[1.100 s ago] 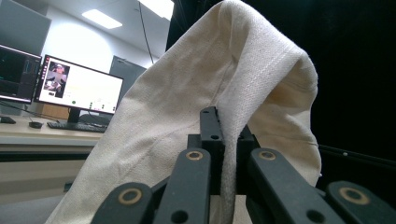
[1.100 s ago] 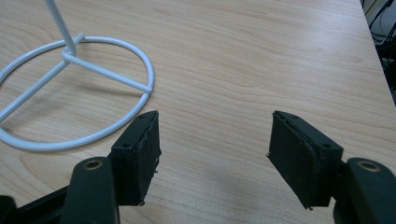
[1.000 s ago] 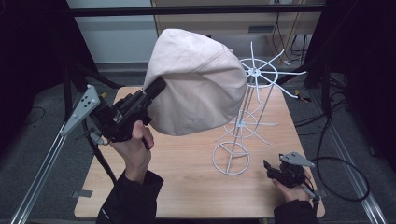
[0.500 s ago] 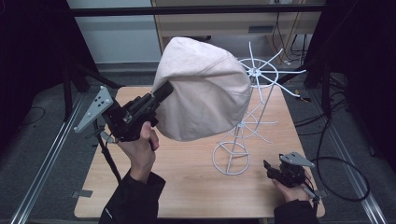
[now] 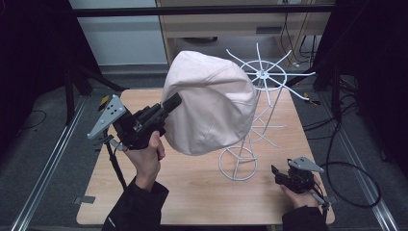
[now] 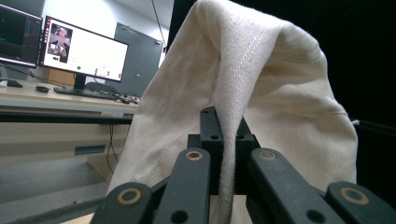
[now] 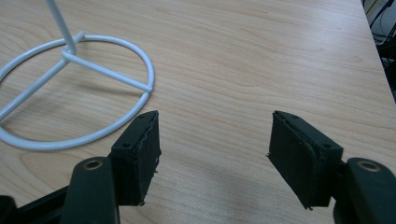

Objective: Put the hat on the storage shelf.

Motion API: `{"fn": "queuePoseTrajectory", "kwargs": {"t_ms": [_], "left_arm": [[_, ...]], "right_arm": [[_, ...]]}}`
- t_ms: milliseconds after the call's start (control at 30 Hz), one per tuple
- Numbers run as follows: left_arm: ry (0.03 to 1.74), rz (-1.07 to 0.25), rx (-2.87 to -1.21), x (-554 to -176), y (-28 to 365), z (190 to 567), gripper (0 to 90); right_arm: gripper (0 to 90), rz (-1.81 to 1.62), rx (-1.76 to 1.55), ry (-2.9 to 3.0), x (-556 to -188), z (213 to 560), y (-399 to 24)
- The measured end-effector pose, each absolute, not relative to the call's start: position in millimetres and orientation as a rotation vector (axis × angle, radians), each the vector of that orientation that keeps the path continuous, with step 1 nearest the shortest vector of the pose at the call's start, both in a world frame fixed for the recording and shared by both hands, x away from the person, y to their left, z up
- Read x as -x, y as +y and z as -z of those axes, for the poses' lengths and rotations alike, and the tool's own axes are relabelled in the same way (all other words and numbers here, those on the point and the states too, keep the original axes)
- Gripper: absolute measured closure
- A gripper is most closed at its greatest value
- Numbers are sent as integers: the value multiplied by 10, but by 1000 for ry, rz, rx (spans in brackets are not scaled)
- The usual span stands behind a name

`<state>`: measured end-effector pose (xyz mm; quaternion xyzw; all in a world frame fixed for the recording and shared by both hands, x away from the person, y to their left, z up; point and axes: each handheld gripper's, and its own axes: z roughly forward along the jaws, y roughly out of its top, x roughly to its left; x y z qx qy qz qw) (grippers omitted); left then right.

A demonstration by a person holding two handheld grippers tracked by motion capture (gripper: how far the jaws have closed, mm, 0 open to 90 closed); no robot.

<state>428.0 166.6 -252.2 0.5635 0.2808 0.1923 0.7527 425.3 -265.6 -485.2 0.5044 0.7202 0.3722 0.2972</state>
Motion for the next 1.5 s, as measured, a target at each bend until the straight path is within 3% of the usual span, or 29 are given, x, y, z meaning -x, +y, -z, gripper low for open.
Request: {"fn": "queuePoseTrajectory", "kwargs": {"t_ms": [1500], "left_arm": [[634,-420,-1472,-4331,1598,3010,847]], "right_arm": [[316,-1010,-1360,1894,-4258,4849,-2654]]}}
